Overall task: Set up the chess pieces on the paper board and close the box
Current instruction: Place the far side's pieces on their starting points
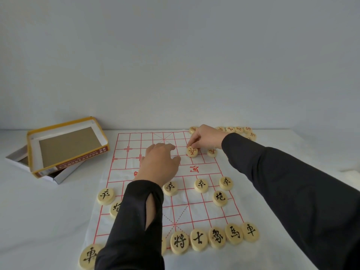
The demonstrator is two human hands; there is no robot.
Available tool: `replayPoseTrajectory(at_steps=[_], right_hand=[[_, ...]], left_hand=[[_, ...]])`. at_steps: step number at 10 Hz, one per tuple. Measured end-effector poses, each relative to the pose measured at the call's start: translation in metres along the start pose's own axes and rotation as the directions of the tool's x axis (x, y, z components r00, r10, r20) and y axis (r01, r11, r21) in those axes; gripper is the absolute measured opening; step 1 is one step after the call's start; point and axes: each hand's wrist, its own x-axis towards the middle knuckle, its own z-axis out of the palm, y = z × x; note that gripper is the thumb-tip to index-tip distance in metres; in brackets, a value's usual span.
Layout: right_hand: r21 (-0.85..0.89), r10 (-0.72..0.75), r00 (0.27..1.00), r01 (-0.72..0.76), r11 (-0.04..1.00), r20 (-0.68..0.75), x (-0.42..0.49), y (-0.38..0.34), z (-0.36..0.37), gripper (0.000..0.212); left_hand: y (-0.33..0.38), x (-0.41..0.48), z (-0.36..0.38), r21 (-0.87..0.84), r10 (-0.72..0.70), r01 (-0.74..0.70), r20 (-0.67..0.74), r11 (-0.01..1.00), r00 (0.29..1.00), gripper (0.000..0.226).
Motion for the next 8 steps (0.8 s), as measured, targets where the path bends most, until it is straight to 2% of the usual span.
replayPoseTrajectory(at_steps=[5,7,8], right_hand=[[-0.054,-0.043,0.998,0.041,0.998,-0.043,0.006,0.004,0.007,0.018],[0.012,-0.029,0.992,0.031,0.999,-0.122,-0.003,0.012,0.005,0.021],[0.024,-0.012,0.977,0.018,1.0,-0.215,-0.007,0.018,0.004,0.021]], left_hand=[[0.006,0.0,0.002,0.018,0.015,-0.016,0.025,1.0,1.0,0.044],[0.011,-0.004,0.004,0.032,0.04,-0.042,0.045,0.999,0.998,0.044],[0.014,-0.005,0.007,0.037,0.059,-0.061,0.05,0.997,0.997,0.044]])
